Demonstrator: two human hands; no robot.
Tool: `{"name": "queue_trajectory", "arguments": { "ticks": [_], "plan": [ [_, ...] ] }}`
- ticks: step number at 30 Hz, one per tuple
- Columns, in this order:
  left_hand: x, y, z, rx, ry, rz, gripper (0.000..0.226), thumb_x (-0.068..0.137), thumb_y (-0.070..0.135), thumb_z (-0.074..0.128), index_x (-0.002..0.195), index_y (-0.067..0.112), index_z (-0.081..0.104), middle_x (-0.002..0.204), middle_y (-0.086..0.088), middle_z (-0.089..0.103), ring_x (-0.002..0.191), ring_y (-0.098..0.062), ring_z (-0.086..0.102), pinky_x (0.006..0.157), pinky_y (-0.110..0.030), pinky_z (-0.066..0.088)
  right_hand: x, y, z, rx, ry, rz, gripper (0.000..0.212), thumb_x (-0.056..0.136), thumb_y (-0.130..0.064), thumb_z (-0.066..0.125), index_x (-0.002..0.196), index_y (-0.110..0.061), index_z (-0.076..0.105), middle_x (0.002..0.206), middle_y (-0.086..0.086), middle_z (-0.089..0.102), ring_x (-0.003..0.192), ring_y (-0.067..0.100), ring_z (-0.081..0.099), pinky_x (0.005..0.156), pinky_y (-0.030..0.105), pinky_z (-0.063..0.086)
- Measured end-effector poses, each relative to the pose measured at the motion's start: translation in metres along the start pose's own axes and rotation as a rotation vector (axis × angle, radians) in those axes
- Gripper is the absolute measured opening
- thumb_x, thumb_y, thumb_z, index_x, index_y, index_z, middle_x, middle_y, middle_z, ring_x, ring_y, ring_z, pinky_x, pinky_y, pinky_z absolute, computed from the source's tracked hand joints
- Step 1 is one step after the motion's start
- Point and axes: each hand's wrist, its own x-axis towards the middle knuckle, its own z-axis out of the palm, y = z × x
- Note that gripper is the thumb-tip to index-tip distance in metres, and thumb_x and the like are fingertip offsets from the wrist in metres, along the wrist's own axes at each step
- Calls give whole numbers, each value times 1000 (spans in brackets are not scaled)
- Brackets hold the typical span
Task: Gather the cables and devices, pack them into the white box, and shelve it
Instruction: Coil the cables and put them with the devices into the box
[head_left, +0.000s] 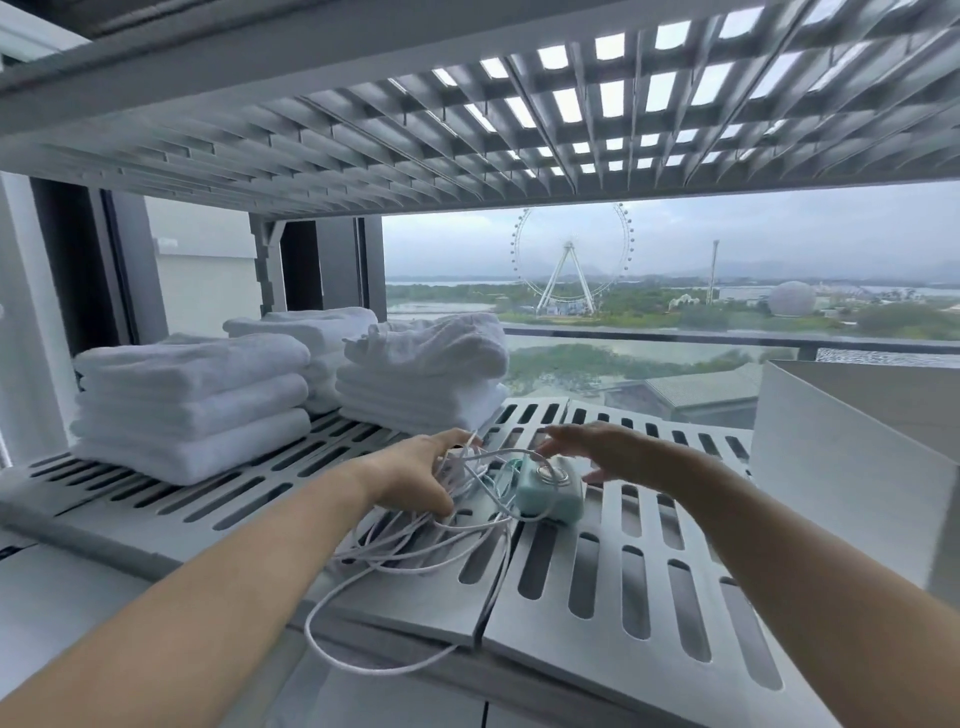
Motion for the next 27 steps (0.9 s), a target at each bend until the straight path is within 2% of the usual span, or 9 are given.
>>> {"name": "queue_trajectory", "arguments": {
  "ticks": [1,3,5,7,11,16,18,22,27],
  "plan": [
    [0,2,3,33,19,-5,90,64,6,59,138,45,25,76,3,53,50,-7,47,45,-19,41,0,-1,2,-15,30,2,25,89,-34,52,100,-18,67,134,6,52,123,23,46,97,37,38],
    [0,6,8,103,72,-15,85,69,13,63,137,46,25,86,2,53,57,-9,53,47,-20,46,-1,-1,4,-124,38,-11,25,86,-15,54,108,-14,65,129,10,56,115,25,53,90,29,41],
    [1,6,12,165,134,-23,79,74,28,68,137,45,25,99,0,52,76,-15,59,64,-27,52,-6,-4,8,-208,32,-22,36,80,-12,56,112,-24,64,131,-1,54,112,17,53,94,26,41],
    [1,7,16,208,174,-28,76,75,38,68,138,43,25,109,-2,50,91,-18,56,76,-29,48,-10,-5,9,-227,32,-27,41,77,-12,58,112,-33,62,134,-7,50,113,14,51,96,26,40],
    [2,13,19,204,180,-57,73,77,20,58,139,39,24,86,4,52,69,-12,52,51,-21,37,-16,-5,13,-217,-14,-43,47,75,-20,70,118,-37,59,138,-11,44,118,11,46,87,19,37],
    [2,19,18,261,158,-61,83,71,4,48,141,36,18,82,0,52,67,-15,54,44,-22,37,-13,-3,30,-353,125,-136,51,68,-28,78,116,-28,60,131,-2,50,116,12,48,98,20,32],
    [1,20,18,276,171,-31,82,71,2,49,140,36,21,86,0,52,69,-14,55,46,-22,39,-11,-3,32,-375,164,-179,47,69,-25,78,113,-25,63,124,1,56,111,16,53,101,28,40],
    [-3,23,16,268,274,41,74,74,2,54,134,38,28,95,0,46,76,-17,53,55,-24,41,-13,-2,29,-393,208,-165,40,76,-13,70,111,-31,64,113,1,64,101,19,60,91,36,49],
    [-7,46,0,131,468,184,70,74,-4,52,129,38,36,101,-3,48,78,-19,55,60,-26,47,-29,-7,14,-319,391,-188,28,83,-12,63,110,-20,65,101,1,68,93,21,64,73,17,47]
  ]
}}
